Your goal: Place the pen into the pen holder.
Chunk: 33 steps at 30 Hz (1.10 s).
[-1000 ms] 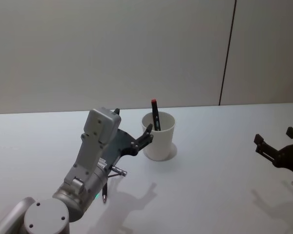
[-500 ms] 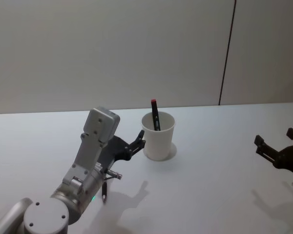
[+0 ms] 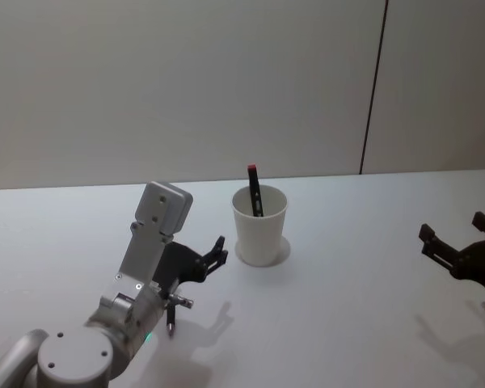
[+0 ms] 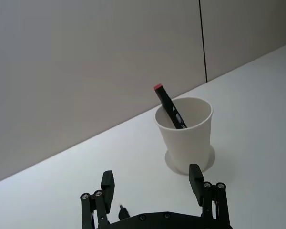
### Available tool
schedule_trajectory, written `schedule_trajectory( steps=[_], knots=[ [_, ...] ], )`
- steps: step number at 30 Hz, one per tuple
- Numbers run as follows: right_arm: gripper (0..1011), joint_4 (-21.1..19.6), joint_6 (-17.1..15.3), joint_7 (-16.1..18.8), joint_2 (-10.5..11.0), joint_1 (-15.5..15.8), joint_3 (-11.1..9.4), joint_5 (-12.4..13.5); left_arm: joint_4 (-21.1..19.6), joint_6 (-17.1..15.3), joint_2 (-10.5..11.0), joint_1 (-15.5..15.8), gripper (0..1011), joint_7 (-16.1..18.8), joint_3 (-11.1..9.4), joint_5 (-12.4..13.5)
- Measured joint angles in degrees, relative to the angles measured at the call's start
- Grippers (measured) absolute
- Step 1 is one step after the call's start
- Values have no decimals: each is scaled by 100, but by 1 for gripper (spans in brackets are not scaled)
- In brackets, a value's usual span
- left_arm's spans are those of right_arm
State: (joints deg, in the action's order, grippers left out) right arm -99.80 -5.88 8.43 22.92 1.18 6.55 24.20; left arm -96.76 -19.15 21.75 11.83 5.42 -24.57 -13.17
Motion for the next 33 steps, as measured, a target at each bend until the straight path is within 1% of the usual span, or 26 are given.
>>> schedule_trajectory(
  steps=[1,4,5,7,10,11,13,17,20,24,29,30,33],
  knots=[
    [1001,0,-1,0,0,1,0,0,-17,-126,-12,-5,1000,43,11,-57],
    [1002,-2,-2,0,2,2,0,0,-36,-284,-34,-13,1000,103,26,-140],
    [1001,-2,-2,0,3,3,0,0,-50,-395,-54,-19,1000,158,39,-215],
    [1001,-4,-2,0,3,4,0,0,-59,-489,-73,-24,1000,209,50,-280],
    [1001,-6,-2,0,3,5,0,0,-76,-700,-131,-37,1000,360,80,-452],
    [1002,-6,-2,0,3,5,1,0,-76,-700,-131,-37,1000,360,80,-452],
    [1002,-6,-2,0,3,5,0,-1,-79,-845,-178,-41,1000,480,106,-571],
    [1001,-6,-2,0,3,5,1,-1,-79,-1045,-233,-39,1000,619,141,-729],
    [1001,-6,-2,1,3,5,0,-1,-69,-1140,-265,-30,1000,676,162,-793],
    [1002,-6,-1,1,3,5,0,-1,-17,-1361,-326,0,1000,799,206,-917],
    [1001,-6,-1,1,3,5,1,-1,38,-1499,-370,30,1000,862,233,-957],
    [1002,-6,-1,1,3,6,1,0,77,-1586,-395,50,1000,894,247,-969],
    [1002,-5,-1,1,3,6,1,-1,127,-1678,-429,73,1000,933,265,-982]
  ],
)
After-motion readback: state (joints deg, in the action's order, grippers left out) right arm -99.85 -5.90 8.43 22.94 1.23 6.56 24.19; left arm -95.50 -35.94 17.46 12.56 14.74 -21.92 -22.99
